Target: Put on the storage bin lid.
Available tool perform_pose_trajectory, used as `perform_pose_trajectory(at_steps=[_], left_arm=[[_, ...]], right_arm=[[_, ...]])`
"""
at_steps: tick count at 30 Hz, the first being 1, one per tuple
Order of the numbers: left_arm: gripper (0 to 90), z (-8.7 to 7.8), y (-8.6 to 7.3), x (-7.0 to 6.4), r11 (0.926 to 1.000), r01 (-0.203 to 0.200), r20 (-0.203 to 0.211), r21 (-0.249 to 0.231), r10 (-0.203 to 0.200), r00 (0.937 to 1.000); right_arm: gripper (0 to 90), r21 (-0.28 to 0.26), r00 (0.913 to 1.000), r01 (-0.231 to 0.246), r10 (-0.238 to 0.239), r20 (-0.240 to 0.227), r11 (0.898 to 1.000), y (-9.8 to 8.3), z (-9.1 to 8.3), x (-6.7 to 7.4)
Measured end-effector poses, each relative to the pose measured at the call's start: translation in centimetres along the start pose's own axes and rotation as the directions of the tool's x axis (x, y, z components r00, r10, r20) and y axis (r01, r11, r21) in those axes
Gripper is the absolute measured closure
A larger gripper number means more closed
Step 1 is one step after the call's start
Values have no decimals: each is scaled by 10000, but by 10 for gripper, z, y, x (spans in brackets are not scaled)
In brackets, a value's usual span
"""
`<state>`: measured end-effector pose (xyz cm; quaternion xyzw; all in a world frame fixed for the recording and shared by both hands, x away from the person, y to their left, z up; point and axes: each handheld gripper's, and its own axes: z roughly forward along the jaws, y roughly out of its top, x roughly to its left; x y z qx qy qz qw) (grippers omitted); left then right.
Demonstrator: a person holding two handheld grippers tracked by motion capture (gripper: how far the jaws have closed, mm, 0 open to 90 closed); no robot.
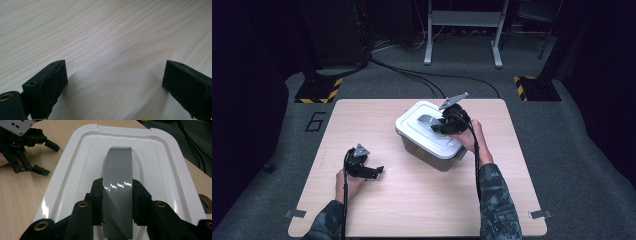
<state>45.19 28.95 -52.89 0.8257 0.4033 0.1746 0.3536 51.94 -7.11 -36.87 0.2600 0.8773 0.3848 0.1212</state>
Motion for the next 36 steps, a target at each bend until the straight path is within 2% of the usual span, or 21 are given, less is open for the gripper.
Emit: perform_pose_trajectory(at_steps=[4, 6, 21, 22, 24, 25, 27, 28, 29, 31, 32, 34, 36], left_arm=[[57, 0, 0, 0, 10000, 3, 1, -1, -3, 10000], [57, 0, 0, 0, 10000, 2, 0, 0, -2, 10000], [57, 0, 0, 0, 10000, -3, 0, 1, 3, 10000], [57, 0, 0, 0, 10000, -2, 1, 1, 2, 10000], [57, 0, 0, 0, 10000, -2, 1, 0, 2, 10000], [57, 0, 0, 0, 10000, 0, 2, -1, 0, 10000], [57, 0, 0, 0, 10000, -1, -1, -2, 1, 10000], [57, 0, 0, 0, 10000, -1, -1, -2, 1, 10000], [57, 0, 0, 0, 10000, -3, -1, -3, 3, 10000], [57, 0, 0, 0, 10000, -2, 1, 0, 2, 10000], [57, 0, 0, 0, 10000, 0, 1, -2, 0, 10000], [57, 0, 0, 0, 10000, 0, 0, -1, 0, 10000], [57, 0, 0, 0, 10000, -1, 1, -2, 1, 10000]], right_arm=[[674, 24, 9997, 20, -20, -255, 10000, -1, 1, -1], [674, 149, 9992, 180, -174, -367, 9997, -1, 2, -1], [645, 154, 9997, 163, -160, -196, 9997, -7, 5, -4], [581, 81, 9998, 86, -84, -151, 9999, -8, 2, -5], [560, 5, 9999, -70, 70, -146, 10000, -9, 1, -5], [492, -84, 9999, -151, 151, 0, 9999, -9, -3, -5], [421, -128, 9997, -243, 245, 92, 9996, -10, -7, -4], [421, -128, 9997, -243, 245, 92, 9996, -10, -7, -4], [359, -152, 9988, -429, 432, 238, 9990, -10, -13, -2], [332, -182, 9992, -306, 310, 238, 9994, -10, -15, -3], [272, -212, 9984, -429, 436, 365, 9989, -11, -21, -1], [212, -236, 9977, -527, 537, 411, 9983, -13, -26, 1], [196, -246, 9971, -522, 535, 540, 9983, -14, -29, 2]])
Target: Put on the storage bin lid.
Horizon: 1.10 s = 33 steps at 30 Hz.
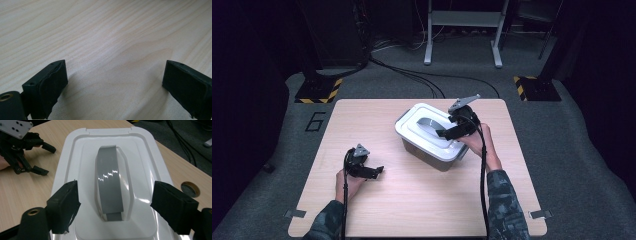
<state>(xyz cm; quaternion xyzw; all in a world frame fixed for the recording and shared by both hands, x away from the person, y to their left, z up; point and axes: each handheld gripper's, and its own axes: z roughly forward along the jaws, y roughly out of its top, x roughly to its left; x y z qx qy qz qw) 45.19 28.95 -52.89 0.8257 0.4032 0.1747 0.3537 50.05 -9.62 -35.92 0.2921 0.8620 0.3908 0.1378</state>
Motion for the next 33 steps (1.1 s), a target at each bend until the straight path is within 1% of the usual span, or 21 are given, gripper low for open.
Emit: perform_pose_trajectory(at_steps=[2, 3, 5, 7, 10, 14, 15, 16, 17, 18, 19, 21, 22, 23, 24, 25, 27, 29, 30, 31, 33], left_arm=[[57, 0, 0, 0, 10000, 3, 1, 1, -3, 10000], [57, 0, 0, 0, 10000, 0, -1, 0, 0, 10000], [57, 0, 0, 0, 10000, 3, 0, 0, -3, 10000], [57, 0, 0, 0, 10000, 5, -1, -3, -5, 10000], [57, 0, 0, 0, 10000, 3, 0, -3, -3, 10000], [57, 0, 0, 0, 10000, 4, -1, -4, -4, 10000], [57, 0, 0, 0, 10000, 3, -1, -3, -3, 10000], [57, 0, 0, 0, 10000, 3, -1, -3, -3, 10000], [57, 0, 0, 0, 10000, 3, -1, -2, -3, 10000], [57, 0, 0, 0, 10000, 3, -1, -2, -3, 10000], [57, 0, 0, 0, 10000, 7, -1, -5, -7, 10000], [57, 0, 0, 0, 10000, 7, -1, -5, -7, 10000], [57, 0, 0, 0, 10000, 7, -1, -5, -7, 10000], [57, 0, 0, 0, 10000, 6, -2, -6, -6, 10000], [57, 0, 0, 0, 10000, 6, -2, -6, -6, 10000], [57, 0, 0, 0, 10000, 3, -1, -3, -3, 10000], [57, 0, 0, 0, 10000, 3, -2, -2, -3, 10000], [57, 0, 0, 0, 10000, 3, -2, -2, -3, 10000], [57, 0, 0, 0, 10000, 3, -2, -2, -3, 10000], [57, 0, 0, 0, 10000, 3, -1, -2, -3, 10000], [57, 0, 0, 0, 10000, -3, -4, 3, 3, 10000]], right_arm=[[164, 24, 9999, -67, 66, 121, 10000, -3, -7, 2], [148, 53, 9994, -180, 179, 290, 9998, -7, -13, 4], [140, 34, 9994, -171, 170, 301, 9998, -9, -15, 4], [124, -30, 9983, -301, 303, 490, 9995, -17, -25, 6], [108, -42, 9974, -341, 343, 634, 9994, -23, -31, 7], [87, -41, 9949, -474, 476, 894, 9989, -38, -43, 10], [83, -37, 9928, -614, 615, 1025, 9981, -46, -47, 12], [83, -37, 9928, -614, 615, 1025, 9981, -46, -47, 12], [78, 3, 9907, -740, 735, 1146, 9973, -54, -51, 14], [78, 3, 9907, -740, 735, 1146, 9973, -54, -51, 14], [75, 50, 9895, -727, 715, 1254, 9973, -64, -54, 15], [75, 51, 9873, -866, 851, 1343, 9962, -74, -57, 17], [75, 51, 9873, -866, 851, 1343, 9962, -74, -57, 17], [72, 75, 9842, -935, 913, 1516, 9956, -85, -60, 18], [72, 75, 9842, -935, 913, 1516, 9956, -85, -60, 18], [73, 47, 9816, -1063, 1042, 1603, 9943, -97, -63, 20], [75, 74, 9774, -1161, 1129, 1787, 9932, -110, -64, 21], [74, 110, 9747, -1345, 1302, 1818, 9909, -123, -65, 22], [74, 110, 9747, -1345, 1302, 1818, 9909, -123, -65, 22], [74, 197, 9698, -1570, 1503, 1919, 9874, -138, -64, 23], [75, 187, 9663, -1717, 1647, 1977, 9850, -150, -62, 23]])
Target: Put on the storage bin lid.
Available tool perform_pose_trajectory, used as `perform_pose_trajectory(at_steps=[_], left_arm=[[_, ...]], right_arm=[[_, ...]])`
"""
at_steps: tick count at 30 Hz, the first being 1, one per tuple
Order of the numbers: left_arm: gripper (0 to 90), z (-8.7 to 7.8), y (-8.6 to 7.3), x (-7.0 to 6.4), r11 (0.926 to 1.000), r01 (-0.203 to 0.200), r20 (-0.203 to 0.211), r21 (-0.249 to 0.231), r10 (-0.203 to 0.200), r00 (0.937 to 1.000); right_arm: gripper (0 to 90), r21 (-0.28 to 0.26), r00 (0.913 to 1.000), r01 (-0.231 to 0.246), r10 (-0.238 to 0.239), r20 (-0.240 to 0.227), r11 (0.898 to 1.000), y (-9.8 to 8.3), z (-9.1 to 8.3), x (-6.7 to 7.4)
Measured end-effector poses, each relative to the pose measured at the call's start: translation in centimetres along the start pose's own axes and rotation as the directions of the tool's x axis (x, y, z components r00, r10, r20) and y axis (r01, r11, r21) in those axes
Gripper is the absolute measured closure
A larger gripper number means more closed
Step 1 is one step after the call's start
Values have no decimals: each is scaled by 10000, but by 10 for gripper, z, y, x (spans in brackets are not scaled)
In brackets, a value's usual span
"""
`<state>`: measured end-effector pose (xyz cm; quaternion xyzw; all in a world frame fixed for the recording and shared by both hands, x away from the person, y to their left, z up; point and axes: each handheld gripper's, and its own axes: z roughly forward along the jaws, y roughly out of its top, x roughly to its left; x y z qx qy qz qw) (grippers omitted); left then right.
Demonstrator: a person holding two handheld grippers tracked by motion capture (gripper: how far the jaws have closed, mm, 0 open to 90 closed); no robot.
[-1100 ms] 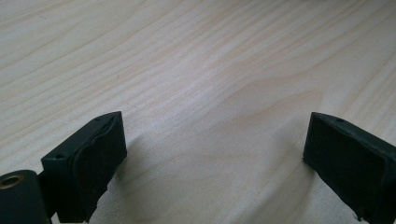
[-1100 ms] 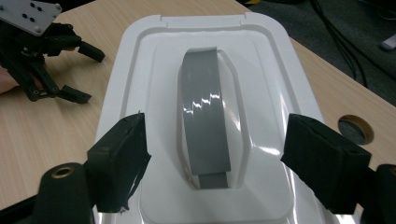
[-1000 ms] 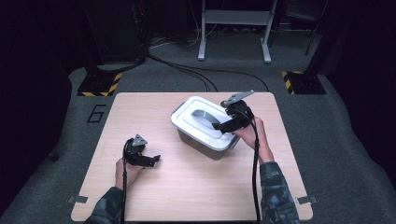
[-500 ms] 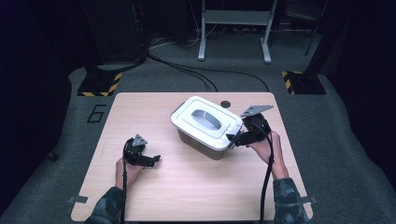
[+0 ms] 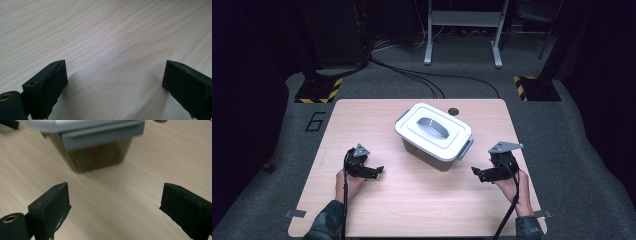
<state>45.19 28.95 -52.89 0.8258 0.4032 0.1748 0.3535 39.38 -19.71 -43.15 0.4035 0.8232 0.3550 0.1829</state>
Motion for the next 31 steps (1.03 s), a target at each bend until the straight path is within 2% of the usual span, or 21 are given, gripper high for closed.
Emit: perform_pose_trajectory(at_steps=[4, 5, 7, 9, 10, 11, 12, 15, 16, 18, 20, 23, 31], left_arm=[[57, 0, 0, 0, 10000, 2, -1, -3, -2, 10000], [57, 0, 0, 0, 10000, 2, -1, -3, -2, 10000], [57, 0, 0, 0, 10000, -2, -3, -2, 2, 10000], [57, 0, 0, 0, 10000, 4, -3, -4, -4, 10000], [57, 0, 0, 0, 10000, 1, -2, -1, -1, 10000], [57, 0, 0, 0, 10000, 1, -2, -1, -1, 10000], [57, 0, 0, 0, 10000, 3, 0, -3, -3, 10000], [57, 0, 0, 0, 10000, 0, -2, -3, 0, 10000], [57, 0, 0, 0, 10000, 5, 0, -4, -5, 10000], [57, 0, 0, 0, 10000, 1, 0, -2, -1, 10000], [57, 0, 0, 0, 10000, 3, 0, -4, -3, 10000], [57, 0, 0, 0, 10000, 6, 2, -5, -6, 10000], [57, 0, 0, 0, 10000, -1, -9, -2, 1, 10000]], right_arm=[[74, 230, 9994, -297, 293, 186, 9993, -26, 6, -2], [74, 230, 9994, -297, 293, 186, 9993, -26, 6, -2], [74, 376, 9980, -603, 596, 195, 9975, -41, 11, -2], [72, 499, 9969, -649, 625, 477, 9966, -52, 16, -1], [70, 632, 9949, -815, 774, 644, 9947, -63, 21, 0], [70, 632, 9949, -815, 774, 644, 9947, -63, 21, 0], [63, 733, 9922, -990, 929, 830, 9924, -71, 25, 1], [62, 631, 9900, -1098, 1035, 958, 9919, -79, 28, 1], [59, 513, 9883, -1076, 1013, 1138, 9929, -86, 31, 1], [59, 415, 9865, -1190, 1134, 1182, 9920, -89, 31, 1], [50, 306, 9818, -1233, 1174, 1496, 9919, -96, 34, 1], [34, 14, 9798, -1404, 1388, 1440, 9901, -101, 34, -2], [0, 125, 9778, -1520, 1485, 1481, 9883, -101, 35, -4]])
